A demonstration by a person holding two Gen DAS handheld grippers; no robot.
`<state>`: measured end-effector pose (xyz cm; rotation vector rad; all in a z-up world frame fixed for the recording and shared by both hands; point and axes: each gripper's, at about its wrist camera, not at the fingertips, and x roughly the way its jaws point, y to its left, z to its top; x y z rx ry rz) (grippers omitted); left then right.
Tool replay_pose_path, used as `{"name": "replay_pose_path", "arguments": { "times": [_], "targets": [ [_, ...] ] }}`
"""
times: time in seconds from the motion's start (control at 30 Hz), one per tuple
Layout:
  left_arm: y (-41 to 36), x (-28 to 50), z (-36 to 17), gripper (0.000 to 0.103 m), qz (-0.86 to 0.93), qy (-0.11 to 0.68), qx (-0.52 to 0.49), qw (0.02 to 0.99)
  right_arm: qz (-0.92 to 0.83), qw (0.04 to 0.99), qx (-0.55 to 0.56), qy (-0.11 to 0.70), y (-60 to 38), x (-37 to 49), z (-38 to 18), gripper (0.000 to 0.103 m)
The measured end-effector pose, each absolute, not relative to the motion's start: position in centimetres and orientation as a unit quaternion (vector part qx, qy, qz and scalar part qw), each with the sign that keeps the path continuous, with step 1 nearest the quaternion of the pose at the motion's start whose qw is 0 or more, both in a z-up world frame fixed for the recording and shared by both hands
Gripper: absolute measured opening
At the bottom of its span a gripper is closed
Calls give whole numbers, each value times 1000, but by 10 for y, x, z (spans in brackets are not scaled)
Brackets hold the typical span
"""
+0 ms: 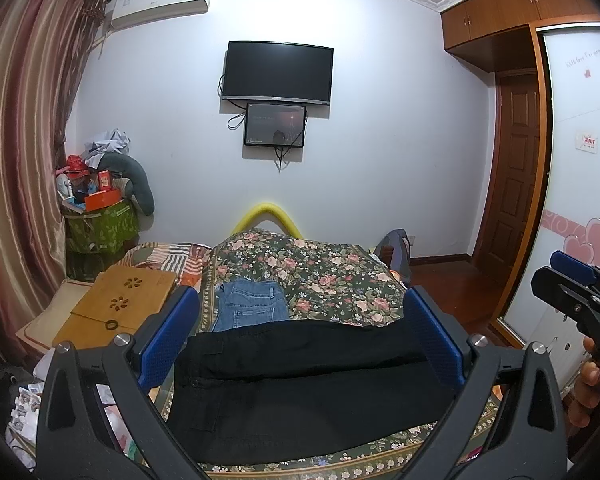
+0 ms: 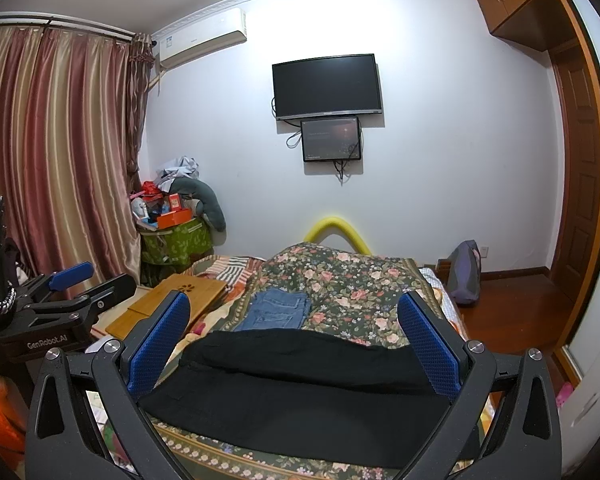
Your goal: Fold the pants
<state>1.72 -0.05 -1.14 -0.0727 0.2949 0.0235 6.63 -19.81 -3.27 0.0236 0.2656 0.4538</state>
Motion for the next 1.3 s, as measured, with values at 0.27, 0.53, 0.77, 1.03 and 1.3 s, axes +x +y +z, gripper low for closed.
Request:
{"name": "replay_pose_path", "arguments": {
  "times": [0.27,0.53,0.77,1.03,1.3],
  "targets": [
    [-2,19,-9,103,11,144,-33,989,224,966,11,129,-197,66,-33,103],
    [-5,20,-10,103,11,143,-28,989,224,966,11,129,-197,66,-33,103],
    [-5,21,-10,103,10,144,-29,989,224,966,11,133,-194,69,-36,103],
    [7,31,-16,103,7,146,-25,989,220,964,13,151,-189,85,-46,103],
    [40,81,-40,103,40,184,-27,982,203,958,3,202,-190,143,-83,103]
  ]
}}
